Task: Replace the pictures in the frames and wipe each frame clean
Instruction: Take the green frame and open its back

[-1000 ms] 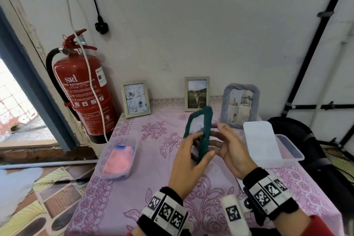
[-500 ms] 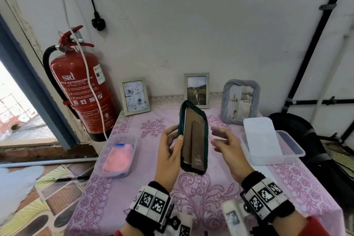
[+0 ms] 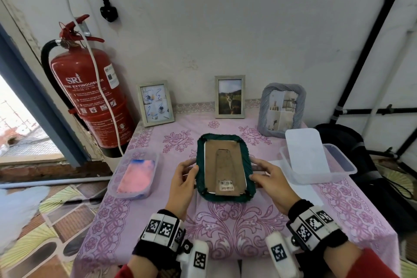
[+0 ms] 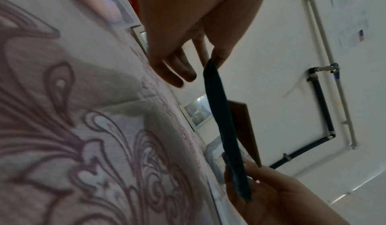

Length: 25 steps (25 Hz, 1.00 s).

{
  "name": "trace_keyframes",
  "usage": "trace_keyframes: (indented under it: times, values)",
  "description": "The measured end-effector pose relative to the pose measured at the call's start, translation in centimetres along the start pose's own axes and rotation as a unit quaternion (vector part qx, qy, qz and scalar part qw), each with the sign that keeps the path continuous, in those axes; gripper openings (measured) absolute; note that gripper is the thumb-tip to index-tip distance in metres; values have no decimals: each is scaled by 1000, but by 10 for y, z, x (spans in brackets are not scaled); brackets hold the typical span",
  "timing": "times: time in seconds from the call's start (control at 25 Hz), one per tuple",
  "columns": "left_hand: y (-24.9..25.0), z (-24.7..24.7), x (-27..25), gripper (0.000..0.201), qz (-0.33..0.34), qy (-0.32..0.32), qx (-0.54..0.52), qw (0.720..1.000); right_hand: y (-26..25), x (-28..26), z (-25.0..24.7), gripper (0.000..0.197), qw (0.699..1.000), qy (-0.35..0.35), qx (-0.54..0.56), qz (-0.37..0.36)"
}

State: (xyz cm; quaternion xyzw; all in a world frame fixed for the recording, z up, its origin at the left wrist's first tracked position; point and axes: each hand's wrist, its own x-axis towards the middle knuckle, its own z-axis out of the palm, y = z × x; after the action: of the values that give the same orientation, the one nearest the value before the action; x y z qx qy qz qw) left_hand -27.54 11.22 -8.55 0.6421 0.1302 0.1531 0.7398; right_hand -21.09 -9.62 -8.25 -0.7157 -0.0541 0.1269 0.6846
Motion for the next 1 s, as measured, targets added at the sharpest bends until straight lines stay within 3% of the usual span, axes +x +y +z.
trace_keyframes:
  times: [0.2,0.52,0.76,1.0]
  values:
    - [-20,-15,-4,32,-57,-21,64,996,17,1,-1,50,997,-20,-64,23]
    - [-32,-23,-9,52,-69,-68,143,985,24,-2,-5,60,984,-62,-169,2]
    - [-34,-35,-12,67,-49,-110,170,978,24,-3,-11,86,968,-124,-217,-6]
    - [-37,-34,-13,72,-15,-108,234,966,32,-4,-11,91,959,-96,-266,-18]
